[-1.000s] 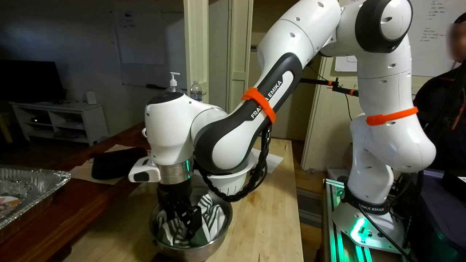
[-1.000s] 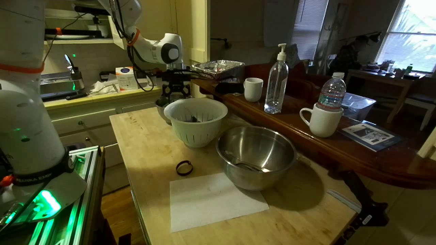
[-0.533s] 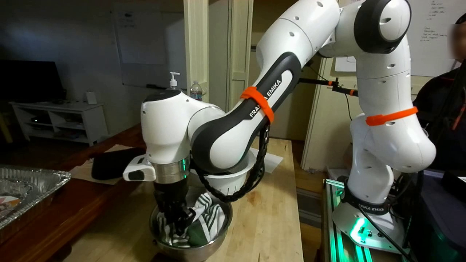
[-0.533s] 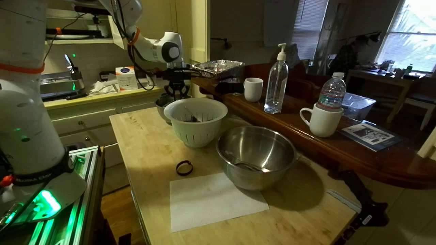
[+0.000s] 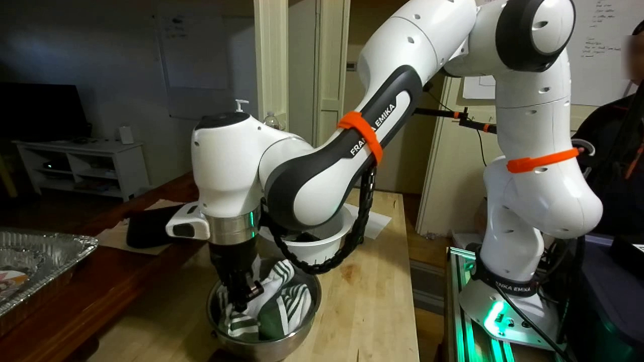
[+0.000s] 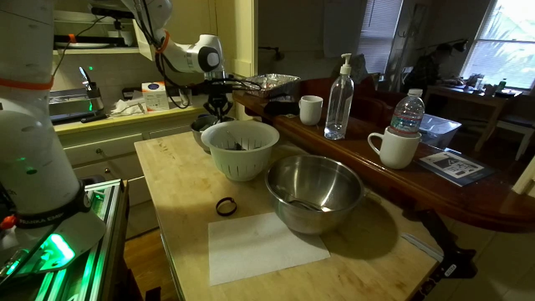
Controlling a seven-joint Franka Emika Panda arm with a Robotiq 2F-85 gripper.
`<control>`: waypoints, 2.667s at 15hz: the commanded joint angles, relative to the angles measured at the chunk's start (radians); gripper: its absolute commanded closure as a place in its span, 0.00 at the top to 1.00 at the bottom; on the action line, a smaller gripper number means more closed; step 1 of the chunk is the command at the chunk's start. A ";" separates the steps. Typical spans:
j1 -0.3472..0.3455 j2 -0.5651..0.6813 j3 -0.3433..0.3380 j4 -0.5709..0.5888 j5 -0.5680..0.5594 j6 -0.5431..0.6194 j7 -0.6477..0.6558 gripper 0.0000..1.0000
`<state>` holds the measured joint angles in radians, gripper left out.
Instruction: Put the white and green towel inside the silver bowl.
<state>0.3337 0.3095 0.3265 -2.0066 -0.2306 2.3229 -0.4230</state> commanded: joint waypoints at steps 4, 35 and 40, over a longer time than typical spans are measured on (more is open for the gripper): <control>-0.049 -0.174 0.008 0.059 0.157 -0.197 0.014 0.02; -0.215 -0.407 -0.208 0.548 -0.232 -0.298 0.567 0.02; -0.263 -0.525 -0.218 0.460 -0.433 -0.372 0.732 0.02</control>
<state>0.0979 -0.1332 0.1097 -1.4617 -0.5551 1.9819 0.2167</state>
